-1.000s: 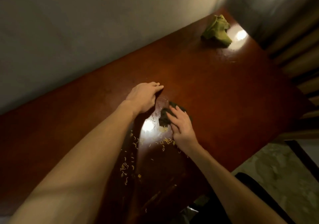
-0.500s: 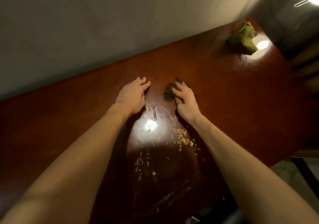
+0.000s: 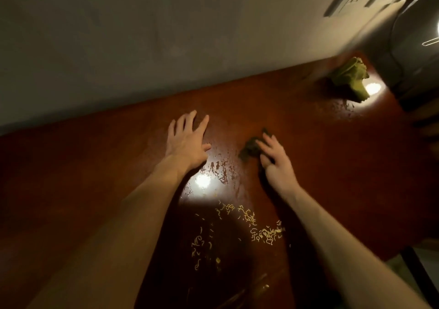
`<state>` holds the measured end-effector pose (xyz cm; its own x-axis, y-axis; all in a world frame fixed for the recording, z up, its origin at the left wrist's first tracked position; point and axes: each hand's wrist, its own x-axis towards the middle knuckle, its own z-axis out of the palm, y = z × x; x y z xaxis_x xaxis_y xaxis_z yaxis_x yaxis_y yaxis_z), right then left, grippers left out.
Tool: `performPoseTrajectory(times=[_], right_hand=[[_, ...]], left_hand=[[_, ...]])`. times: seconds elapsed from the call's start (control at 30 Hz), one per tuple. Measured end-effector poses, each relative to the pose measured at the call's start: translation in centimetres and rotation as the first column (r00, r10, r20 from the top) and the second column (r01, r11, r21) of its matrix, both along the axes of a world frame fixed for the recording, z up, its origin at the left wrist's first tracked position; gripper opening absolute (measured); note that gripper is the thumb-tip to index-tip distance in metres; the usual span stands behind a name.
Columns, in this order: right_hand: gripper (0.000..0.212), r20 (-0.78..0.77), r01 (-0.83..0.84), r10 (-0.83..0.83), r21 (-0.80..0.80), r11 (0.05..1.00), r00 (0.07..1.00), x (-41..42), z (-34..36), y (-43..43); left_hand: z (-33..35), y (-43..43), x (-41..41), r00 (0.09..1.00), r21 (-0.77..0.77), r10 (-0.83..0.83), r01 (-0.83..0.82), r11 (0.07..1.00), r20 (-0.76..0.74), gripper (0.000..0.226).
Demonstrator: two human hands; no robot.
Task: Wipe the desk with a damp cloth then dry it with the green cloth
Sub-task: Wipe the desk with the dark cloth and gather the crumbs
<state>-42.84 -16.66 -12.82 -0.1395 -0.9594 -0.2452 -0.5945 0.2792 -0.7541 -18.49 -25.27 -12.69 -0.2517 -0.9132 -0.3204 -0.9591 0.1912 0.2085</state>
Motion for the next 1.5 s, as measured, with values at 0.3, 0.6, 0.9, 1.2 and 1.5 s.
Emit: performPoseTrajectory(times=[0.3, 0.6, 0.9, 1.2, 1.5], right_hand=[[0.054, -0.177, -0.298, 0.280, -0.081, 0.951, 0.944, 6.1, -1.8, -7.8], [0.054, -0.174, -0.302, 0.297, -0.003, 0.953, 0.939, 4.1, 0.3, 0.8], [0.057, -0.235, -0.326, 0.310, -0.033, 0.945, 0.921, 12.5, -0.9, -6.0], [0.061, -0.208, -0.614, 0.597, -0.023, 0.789, 0.775, 12.4, -1.4, 5.6], [0.068, -0.309, -0.532, 0.507, 0.004, 0.846, 0.804, 8.4, -0.5, -3.4]], left_hand=[[0.0, -0.1, 0.3, 0.998, 0.017, 0.022, -0.021, 1.000, -0.058, 0.086], [2.3, 0.3, 6.0, 0.980, 0.150, -0.195, 0.197, 0.969, -0.029, 0.085], [0.4, 5.2, 9.1, 0.997, 0.062, 0.077, -0.077, 0.995, 0.003, 0.093], [-0.7, 4.5, 10.6, 0.953, 0.214, 0.291, -0.269, 0.939, -0.079, 0.107], [1.0, 2.9, 8.4, 0.961, 0.312, 0.274, -0.274, 0.910, 0.043, 0.111]])
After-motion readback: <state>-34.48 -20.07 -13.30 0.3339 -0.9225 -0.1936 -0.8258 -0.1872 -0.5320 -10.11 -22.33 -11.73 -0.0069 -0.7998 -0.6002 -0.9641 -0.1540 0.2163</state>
